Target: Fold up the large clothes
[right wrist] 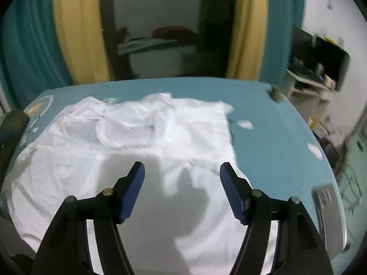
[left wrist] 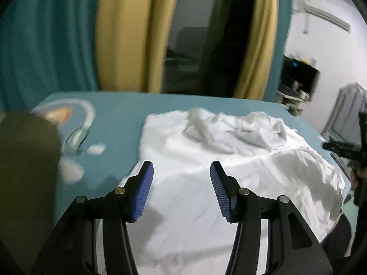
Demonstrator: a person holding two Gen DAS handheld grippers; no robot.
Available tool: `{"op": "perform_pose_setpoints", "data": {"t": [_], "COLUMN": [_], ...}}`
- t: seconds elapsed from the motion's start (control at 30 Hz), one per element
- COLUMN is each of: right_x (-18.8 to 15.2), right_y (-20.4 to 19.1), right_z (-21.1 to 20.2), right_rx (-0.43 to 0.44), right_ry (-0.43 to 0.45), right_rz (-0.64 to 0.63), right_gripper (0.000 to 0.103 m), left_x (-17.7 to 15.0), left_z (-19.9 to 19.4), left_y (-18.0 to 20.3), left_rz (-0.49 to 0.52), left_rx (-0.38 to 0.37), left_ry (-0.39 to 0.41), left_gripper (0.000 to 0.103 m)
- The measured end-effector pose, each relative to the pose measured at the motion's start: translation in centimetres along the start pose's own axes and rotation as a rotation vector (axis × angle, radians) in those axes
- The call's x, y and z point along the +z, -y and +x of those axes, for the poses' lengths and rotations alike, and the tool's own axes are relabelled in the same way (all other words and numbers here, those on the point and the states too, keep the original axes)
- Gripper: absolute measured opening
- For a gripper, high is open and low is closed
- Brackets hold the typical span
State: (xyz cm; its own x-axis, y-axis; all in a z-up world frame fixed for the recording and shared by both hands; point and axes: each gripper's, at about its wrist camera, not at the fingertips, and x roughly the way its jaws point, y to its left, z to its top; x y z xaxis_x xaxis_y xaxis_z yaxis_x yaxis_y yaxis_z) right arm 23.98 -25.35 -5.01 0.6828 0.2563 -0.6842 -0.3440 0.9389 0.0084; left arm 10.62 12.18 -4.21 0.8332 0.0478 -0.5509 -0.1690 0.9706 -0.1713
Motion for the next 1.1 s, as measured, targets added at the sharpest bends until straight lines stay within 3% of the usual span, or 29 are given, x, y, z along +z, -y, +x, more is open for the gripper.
{"op": "perform_pose_setpoints", "data": {"t": [0.2, 0.57, 0.73, 0.9, 1.1], "right_x": [-3.3, -6.8, -7.5, -8.0, -9.1], "right_y": [4.1, 9.7, 11.4, 12.7, 13.4], "right_z": [-0.9, -2.0, -2.0, -2.3, -1.5], "right_rx": [-0.053, -0.117, -0.125, -0.121, -0.089], "right_ry": [-0.052, -0.065, -0.080, -0.066, -0.109], "right_rz": [0.071, 0.145, 0.155, 0.169, 0.163], "right_gripper": [0.069, 0.069, 0.069, 0.069, 0.069], "left_x": [-2.9, -7.3, -8.4, -8.9, -9.3], "left_z": [-2.4, -3.4, -1.9, -1.6, -2.0], "left_y": [-3.3, -6.5, -6.8, -5.9, -5.6], "left_rz": [-0.081, -0.079, -0.092, -0.057, -0.053], "left_rx": [0.080, 0.239, 0.259, 0.296, 0.283], "left_ry": [-0.023, -0.143, -0.226, -0.229, -0.222], "left_gripper": [0.056, 0.061, 0.061, 0.061, 0.061]}}
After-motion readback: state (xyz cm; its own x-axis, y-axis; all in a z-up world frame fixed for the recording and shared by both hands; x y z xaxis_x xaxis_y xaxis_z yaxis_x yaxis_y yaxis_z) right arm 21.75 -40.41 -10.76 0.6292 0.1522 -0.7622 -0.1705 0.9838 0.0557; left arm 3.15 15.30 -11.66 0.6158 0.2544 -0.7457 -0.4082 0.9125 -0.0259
